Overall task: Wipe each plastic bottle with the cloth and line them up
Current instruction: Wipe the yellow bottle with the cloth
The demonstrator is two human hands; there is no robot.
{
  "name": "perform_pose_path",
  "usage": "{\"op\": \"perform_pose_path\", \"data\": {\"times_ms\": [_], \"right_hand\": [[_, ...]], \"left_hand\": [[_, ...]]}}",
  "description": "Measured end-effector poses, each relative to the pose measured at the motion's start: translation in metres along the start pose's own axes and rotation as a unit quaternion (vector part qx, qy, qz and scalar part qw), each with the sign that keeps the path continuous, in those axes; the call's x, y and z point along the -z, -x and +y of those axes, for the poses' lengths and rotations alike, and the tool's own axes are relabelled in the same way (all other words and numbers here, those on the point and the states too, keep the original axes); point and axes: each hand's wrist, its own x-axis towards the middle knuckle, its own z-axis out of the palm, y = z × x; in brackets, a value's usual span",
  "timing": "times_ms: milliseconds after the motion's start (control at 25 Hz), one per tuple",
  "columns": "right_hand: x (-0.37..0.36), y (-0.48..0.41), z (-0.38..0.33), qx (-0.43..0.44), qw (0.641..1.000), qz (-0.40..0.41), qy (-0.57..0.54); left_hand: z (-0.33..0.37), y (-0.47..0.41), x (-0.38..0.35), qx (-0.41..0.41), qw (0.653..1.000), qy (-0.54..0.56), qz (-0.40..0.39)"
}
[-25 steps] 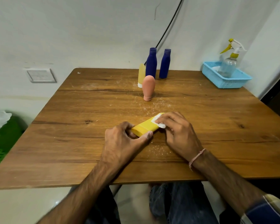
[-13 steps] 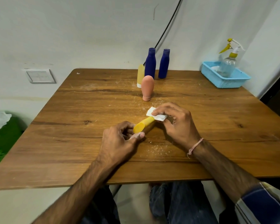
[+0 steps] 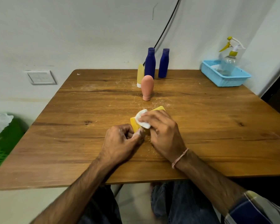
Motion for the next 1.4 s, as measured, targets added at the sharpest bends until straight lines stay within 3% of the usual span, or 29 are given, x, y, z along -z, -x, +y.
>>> {"op": "perform_pose_path", "data": {"times_ms": [80,240,600,800,920,1000,1160,1320,1400], "right_hand": [[0.0,0.0,0.0,0.045,0.999,-0.02,-0.007],[0.005,-0.01,0.026,-0.082,0.994,-0.005,0.074],[-0.004,-0.016,0.019,-0.083,0.992,-0.072,0.054],[-0.003,-0.024,0.017,-0.12,0.987,-0.083,0.068],[-0.004,-0.016,-0.009,-0.043,0.99,-0.135,-0.006],[0.0,-0.016,-0.001,-0.004,0.987,-0.163,0.012],[0.007,-0.03,0.03,-0.139,0.976,-0.11,0.125],[0.005,-0.011,-0.007,-0.012,0.983,-0.183,0.008],[0.01,-0.011,0.006,0.002,0.984,-0.173,0.03]], "left_hand": [[-0.002,0.0,0.001,0.002,1.0,0.004,-0.005],[0.001,-0.003,0.0,0.031,0.999,0.012,-0.027],[-0.007,-0.007,0.002,0.046,0.998,0.046,0.009],[-0.006,-0.008,-0.001,0.009,0.999,0.017,0.048],[-0.005,-0.007,-0.001,0.005,0.999,-0.01,0.051],[-0.005,-0.005,-0.001,0.001,0.998,-0.015,0.056],[-0.003,-0.006,-0.002,0.008,0.998,-0.023,0.061],[-0.003,-0.005,-0.004,0.019,0.997,-0.014,0.073],[-0.003,-0.005,-0.003,0.022,0.997,-0.019,0.067]]}}
